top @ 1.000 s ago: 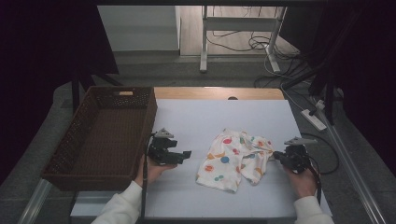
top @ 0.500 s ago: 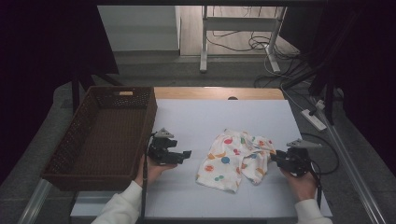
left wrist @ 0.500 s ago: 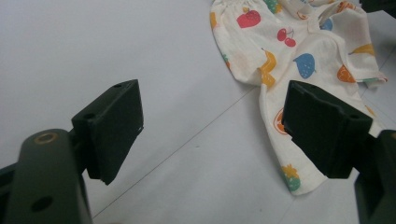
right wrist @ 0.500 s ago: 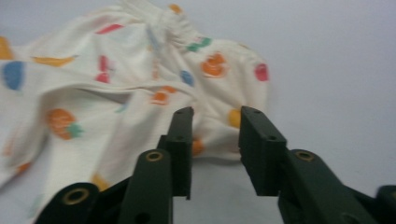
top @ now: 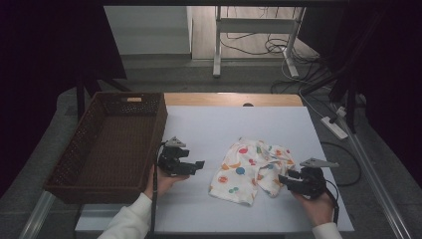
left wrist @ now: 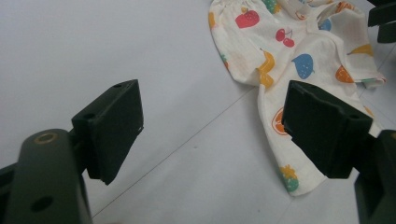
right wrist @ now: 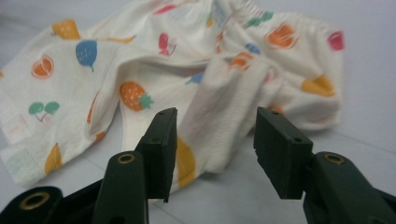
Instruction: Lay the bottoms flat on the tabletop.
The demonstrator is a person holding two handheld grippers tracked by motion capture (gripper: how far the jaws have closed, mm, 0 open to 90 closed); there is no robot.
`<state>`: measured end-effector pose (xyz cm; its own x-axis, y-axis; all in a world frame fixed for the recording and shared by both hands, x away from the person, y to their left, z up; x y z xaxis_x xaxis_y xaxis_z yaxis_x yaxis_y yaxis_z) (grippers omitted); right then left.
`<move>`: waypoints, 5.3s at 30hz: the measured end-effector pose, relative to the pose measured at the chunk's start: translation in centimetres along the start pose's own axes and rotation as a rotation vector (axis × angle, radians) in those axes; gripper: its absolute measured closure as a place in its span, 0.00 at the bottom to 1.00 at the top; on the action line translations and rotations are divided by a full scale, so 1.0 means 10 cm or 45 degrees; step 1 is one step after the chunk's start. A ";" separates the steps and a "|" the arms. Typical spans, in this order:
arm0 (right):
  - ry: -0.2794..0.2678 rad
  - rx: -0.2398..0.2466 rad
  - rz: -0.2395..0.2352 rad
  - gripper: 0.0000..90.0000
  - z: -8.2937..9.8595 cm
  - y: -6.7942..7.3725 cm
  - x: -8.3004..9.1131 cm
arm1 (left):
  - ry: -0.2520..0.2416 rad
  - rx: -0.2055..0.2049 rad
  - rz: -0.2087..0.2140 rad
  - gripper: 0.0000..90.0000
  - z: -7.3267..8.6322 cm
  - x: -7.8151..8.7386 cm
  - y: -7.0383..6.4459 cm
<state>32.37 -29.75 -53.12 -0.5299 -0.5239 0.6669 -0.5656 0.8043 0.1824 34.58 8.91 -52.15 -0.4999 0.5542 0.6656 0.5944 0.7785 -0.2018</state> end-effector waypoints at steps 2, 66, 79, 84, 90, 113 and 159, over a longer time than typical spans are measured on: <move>0.026 0.009 0.011 0.53 0.02 0.04 -0.05 | 0.000 -0.001 0.001 0.22 0.00 0.00 0.00; -0.024 0.110 0.004 0.89 -0.18 0.08 0.29 | -0.001 0.003 -0.001 0.22 0.00 0.00 0.01; -0.005 0.179 -0.140 0.88 -0.23 0.37 0.04 | 0.004 0.002 -0.001 0.22 0.00 -0.01 0.00; 0.034 0.200 -0.196 0.87 -0.25 0.50 -0.15 | 0.005 0.004 -0.001 0.22 0.01 -0.01 0.00; 0.111 0.247 -0.205 0.86 -0.24 0.59 -0.38 | 0.005 0.003 -0.001 0.22 0.01 -0.02 0.00; 0.035 0.232 -0.316 0.57 -0.30 0.74 -0.35 | 0.010 0.003 -0.004 0.22 0.01 -0.02 0.01; 0.170 0.276 0.026 0.91 -0.02 0.20 -0.35 | 0.011 0.000 -0.010 0.22 0.02 -0.02 0.01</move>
<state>33.26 -26.21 -54.94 -0.4629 -0.4549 0.7608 -0.6853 0.7280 0.0183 34.66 8.91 -52.45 -0.4990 0.5457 0.6732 0.5905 0.7827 -0.1968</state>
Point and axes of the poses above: each handheld gripper's, and its own axes: x roughly backward along the jaws, z roughly out of its underside, y roughly to its left, the point moved 4 cm from there along -x, roughly forward along the jaws, and after that the axes turned 5 degrees about -z, right-handed, at the moved point
